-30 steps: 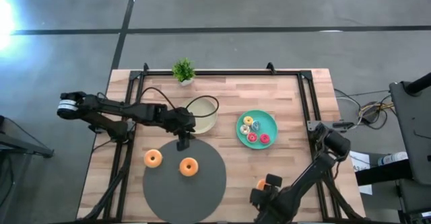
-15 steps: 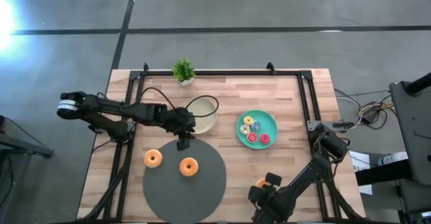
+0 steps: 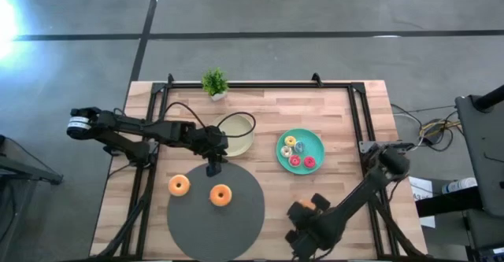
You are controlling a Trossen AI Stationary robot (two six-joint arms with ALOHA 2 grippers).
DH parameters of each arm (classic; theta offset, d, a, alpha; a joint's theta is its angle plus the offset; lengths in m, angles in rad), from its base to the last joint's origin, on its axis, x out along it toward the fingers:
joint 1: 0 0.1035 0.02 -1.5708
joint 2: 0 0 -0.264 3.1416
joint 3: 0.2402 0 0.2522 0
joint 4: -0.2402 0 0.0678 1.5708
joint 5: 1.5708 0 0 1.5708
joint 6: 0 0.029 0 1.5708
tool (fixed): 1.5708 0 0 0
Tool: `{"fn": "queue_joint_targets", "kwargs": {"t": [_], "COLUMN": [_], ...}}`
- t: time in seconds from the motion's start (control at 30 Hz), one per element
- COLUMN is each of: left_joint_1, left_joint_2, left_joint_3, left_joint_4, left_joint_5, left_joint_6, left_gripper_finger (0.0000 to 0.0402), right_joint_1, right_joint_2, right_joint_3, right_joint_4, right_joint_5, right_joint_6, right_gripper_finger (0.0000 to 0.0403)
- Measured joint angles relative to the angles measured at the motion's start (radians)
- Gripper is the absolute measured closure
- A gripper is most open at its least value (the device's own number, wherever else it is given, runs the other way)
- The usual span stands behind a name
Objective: Pick & Place donuts
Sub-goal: Put the large black donut on the brown plate
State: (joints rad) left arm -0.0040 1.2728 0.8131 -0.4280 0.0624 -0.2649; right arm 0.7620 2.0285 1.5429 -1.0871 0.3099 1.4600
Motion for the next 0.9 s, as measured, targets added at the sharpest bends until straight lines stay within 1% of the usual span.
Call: {"fn": "queue_joint_targets", "kwargs": {"t": [0.07, 0.17, 0.23, 0.3, 0.37, 0.4, 0.47, 0.57, 0.63, 0.67, 0.73, 0.83, 0.9], "left_joint_1": [0.000, -0.001, -0.007, -0.021, -0.042, -0.055, -0.086, -0.136, -0.157, -0.160, -0.160, -0.155, -0.150], "left_joint_2": [0.000, 0.000, -0.002, -0.013, -0.025, -0.034, -0.047, -0.049, -0.037, -0.029, -0.016, 0.006, 0.022], "left_joint_3": [0.000, 0.006, 0.019, 0.025, 0.026, 0.026, 0.026, 0.023, 0.018, 0.018, 0.017, 0.017, 0.017], "left_joint_4": [0.002, 0.005, 0.040, 0.109, 0.217, 0.273, 0.376, 0.503, 0.587, 0.626, 0.654, 0.691, 0.722], "left_joint_5": [0.000, 0.000, -0.002, -0.026, -0.086, -0.131, -0.252, -0.463, -0.569, -0.596, -0.613, -0.628, -0.649], "left_joint_6": [0.003, 0.024, 0.058, 0.094, 0.132, 0.152, 0.203, 0.315, 0.384, 0.407, 0.413, 0.383, 0.369], "left_gripper_finger": [0.0284, 0.0284, 0.0284, 0.0284, 0.0284, 0.0284, 0.0284, 0.0284, 0.0284, 0.0284, 0.0284, 0.0284, 0.0284], "right_joint_1": [-0.006, -0.012, -0.013, -0.014, -0.018, -0.027, -0.065, -0.151, -0.206, -0.231, -0.279, -0.335, -0.360], "right_joint_2": [-0.087, -0.231, -0.333, -0.433, -0.511, -0.536, -0.568, -0.591, -0.593, -0.589, -0.585, -0.567, -0.553], "right_joint_3": [-0.004, -0.041, -0.092, -0.152, -0.216, -0.247, -0.306, -0.379, -0.425, -0.447, -0.484, -0.527, -0.548], "right_joint_4": [-0.020, -0.040, -0.028, -0.004, 0.039, 0.074, 0.168, 0.387, 0.564, 0.662, 0.872, 1.161, 1.314], "right_joint_5": [0.073, 0.249, 0.418, 0.615, 0.793, 0.866, 0.959, 1.027, 1.064, 1.079, 1.099, 1.106, 1.105], "right_joint_6": [0.073, 0.236, 0.387, 0.546, 0.651, 0.682, 0.707, 0.675, 0.617, 0.572, 0.463, 0.281, 0.168], "right_gripper_finger": [0.0392, 0.0392, 0.0392, 0.0392, 0.0392, 0.0392, 0.0392, 0.0392, 0.0391, 0.0391, 0.0391, 0.0390, 0.0390]}}
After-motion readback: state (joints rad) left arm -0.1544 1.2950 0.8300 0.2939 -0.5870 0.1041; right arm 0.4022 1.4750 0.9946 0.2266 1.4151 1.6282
